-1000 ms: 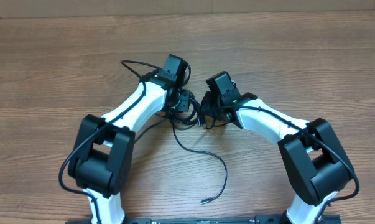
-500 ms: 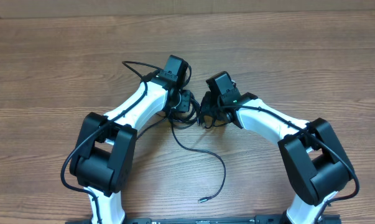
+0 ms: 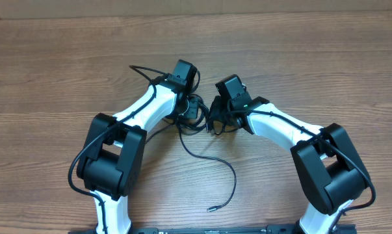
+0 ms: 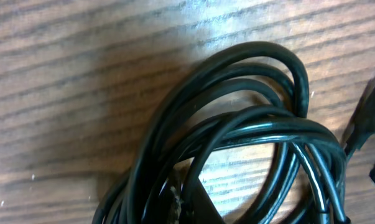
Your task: Untangle cables
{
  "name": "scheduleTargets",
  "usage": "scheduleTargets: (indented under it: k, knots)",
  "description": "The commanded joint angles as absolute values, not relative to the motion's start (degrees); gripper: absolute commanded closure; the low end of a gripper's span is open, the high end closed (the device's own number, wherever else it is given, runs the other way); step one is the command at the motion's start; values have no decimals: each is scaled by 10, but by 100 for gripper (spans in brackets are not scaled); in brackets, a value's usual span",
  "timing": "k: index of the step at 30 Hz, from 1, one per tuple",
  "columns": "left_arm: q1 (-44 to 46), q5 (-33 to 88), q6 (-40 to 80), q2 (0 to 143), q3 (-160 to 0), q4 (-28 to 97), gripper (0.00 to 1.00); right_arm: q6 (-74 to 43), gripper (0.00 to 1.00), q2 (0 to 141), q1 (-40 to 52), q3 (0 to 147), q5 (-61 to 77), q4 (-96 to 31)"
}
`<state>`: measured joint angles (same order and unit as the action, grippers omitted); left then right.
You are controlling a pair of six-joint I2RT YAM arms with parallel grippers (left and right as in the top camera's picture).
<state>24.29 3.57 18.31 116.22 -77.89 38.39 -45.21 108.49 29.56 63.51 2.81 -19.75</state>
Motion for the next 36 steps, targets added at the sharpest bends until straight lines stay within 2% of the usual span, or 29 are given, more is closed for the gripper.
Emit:
scheduleTargets:
  k: [1,2,11,17,22,28,36]
  knots:
    - [243,30,184,1165,-805,409,96,-444,79,1075,295,633,31,-201]
    - [241,29,184,1161,-820,430,96,-444,74,1075,295,633,31,-210]
    - [240,53,111,1111,-847,453,96,-329,67,1075,295,633,137,-168]
    - [240,65,76,1089,-847,464,96,-327,61,1075,295,633,138,-165]
    - [240,138,23,1059,-847,459,96,-327,60,1075,295,633,138,-165]
    - [240,190,17,1012,-847,459,96,-327,53,1075,295,633,136,-164]
    - [239,237,17,938,-847,461,96,-327,51,1075,295,633,125,-168]
